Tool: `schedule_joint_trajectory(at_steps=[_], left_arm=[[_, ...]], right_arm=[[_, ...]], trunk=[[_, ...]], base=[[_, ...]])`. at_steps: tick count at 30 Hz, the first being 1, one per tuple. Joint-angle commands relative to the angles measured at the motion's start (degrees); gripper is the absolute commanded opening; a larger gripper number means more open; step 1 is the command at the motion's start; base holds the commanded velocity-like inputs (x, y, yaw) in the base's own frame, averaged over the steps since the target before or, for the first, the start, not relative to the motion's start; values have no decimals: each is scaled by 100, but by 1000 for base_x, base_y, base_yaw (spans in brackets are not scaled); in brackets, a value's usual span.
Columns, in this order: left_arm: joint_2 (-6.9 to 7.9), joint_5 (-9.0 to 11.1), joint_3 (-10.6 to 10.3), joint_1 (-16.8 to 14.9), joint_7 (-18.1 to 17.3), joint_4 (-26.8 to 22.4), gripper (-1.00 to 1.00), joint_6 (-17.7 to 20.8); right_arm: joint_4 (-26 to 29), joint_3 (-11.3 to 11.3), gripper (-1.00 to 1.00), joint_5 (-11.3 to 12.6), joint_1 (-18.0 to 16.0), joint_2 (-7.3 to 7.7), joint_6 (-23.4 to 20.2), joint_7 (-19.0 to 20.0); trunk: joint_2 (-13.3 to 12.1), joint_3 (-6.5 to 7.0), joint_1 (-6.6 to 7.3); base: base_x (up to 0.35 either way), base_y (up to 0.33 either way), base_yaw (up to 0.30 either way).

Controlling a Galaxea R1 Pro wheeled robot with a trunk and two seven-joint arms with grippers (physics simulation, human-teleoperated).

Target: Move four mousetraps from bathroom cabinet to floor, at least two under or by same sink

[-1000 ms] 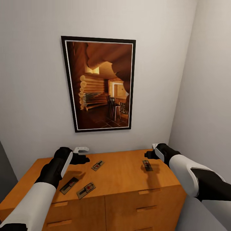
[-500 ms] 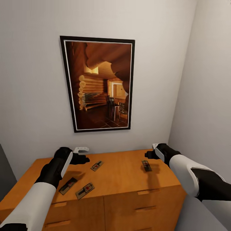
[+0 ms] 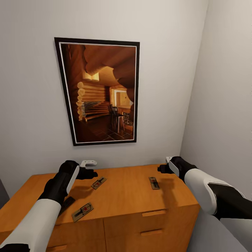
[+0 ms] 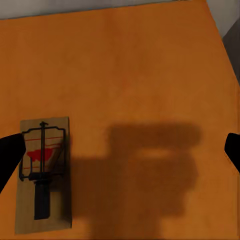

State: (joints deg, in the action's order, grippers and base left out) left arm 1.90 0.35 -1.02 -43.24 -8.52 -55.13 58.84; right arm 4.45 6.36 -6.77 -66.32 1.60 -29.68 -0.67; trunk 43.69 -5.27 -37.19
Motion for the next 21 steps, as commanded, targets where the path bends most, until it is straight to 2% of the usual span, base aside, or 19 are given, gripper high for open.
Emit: schedule_joint_trajectory(at_steps=[1,21], left_arm=[[4,0,-11,-4,-10,-5,100,22],[3,0,-10,-3,-10,2,100,16]], right_arm=[[7,50,100,-59,-2,-4,-24,-3],[-135,55,100,-53,14,-71,13,70]], trunk=[[8,-10,-2],[8,-10,-2]], base=[[19,-42,0],[4,-9,0]])
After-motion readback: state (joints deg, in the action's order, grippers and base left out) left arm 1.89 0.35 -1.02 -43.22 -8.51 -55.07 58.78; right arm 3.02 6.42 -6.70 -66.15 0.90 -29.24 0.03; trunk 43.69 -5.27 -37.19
